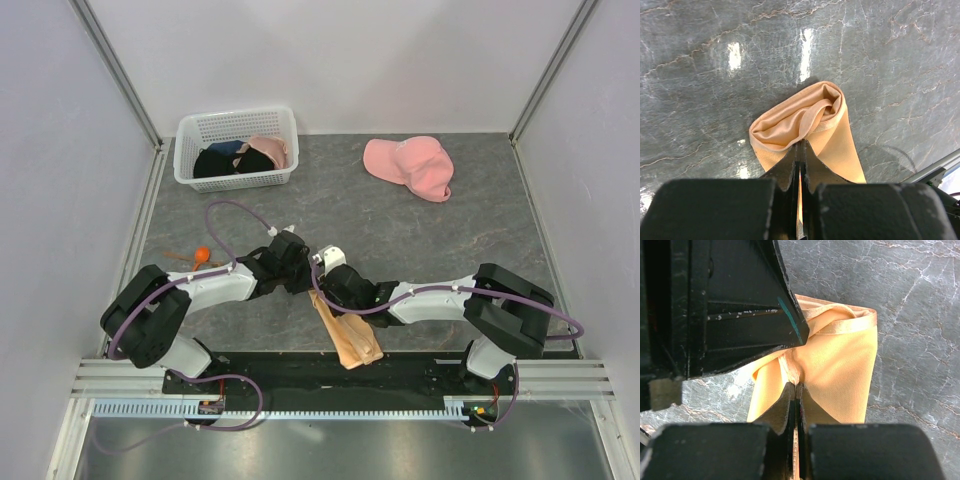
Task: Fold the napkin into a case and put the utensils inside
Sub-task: Grasp the top corner of the smaller rectangle folded napkin from the folded napkin.
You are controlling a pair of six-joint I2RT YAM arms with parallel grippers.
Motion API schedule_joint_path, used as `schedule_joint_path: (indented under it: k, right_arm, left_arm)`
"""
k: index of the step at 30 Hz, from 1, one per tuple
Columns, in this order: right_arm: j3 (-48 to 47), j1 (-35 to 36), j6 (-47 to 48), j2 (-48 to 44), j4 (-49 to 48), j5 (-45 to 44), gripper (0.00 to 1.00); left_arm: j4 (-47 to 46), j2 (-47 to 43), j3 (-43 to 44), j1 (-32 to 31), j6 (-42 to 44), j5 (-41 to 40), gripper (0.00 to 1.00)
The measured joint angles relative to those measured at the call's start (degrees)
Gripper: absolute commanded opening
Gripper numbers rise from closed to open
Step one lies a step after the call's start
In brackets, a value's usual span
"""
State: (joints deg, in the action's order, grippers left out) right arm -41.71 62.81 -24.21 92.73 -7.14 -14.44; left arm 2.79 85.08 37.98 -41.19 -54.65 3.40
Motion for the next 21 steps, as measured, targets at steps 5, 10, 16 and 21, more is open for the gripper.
schedule_joint_path:
  k: [5,10,16,21]
  right_arm:
    - [0.00,-0.02,-1.14,-0.42,0.04,0.15,0.00]
    - [0.00,-0.02,-2.82,-2.10,0.33,0.20,0.00]
    - [-0.48,-0.02,-4.02,-3.26,0.22,1.05,0.00]
    - [-0.94,-0.02,-5.01,0.20,-2.19,2.40,0.00]
  left_arm:
    - [-0.11,-0.04,-0.13,0.00,-0.26,0.04,0.02]
    - [-0.28,-1.38,-1.20,0.00,-1.16,0.00,0.02]
    - [-0.26,-4.39,-2.75,0.04,-3.10,-0.37,0.02]
    - [-0.26,-6.12,-2.93,0.09,-4.72,-0.90,0.02]
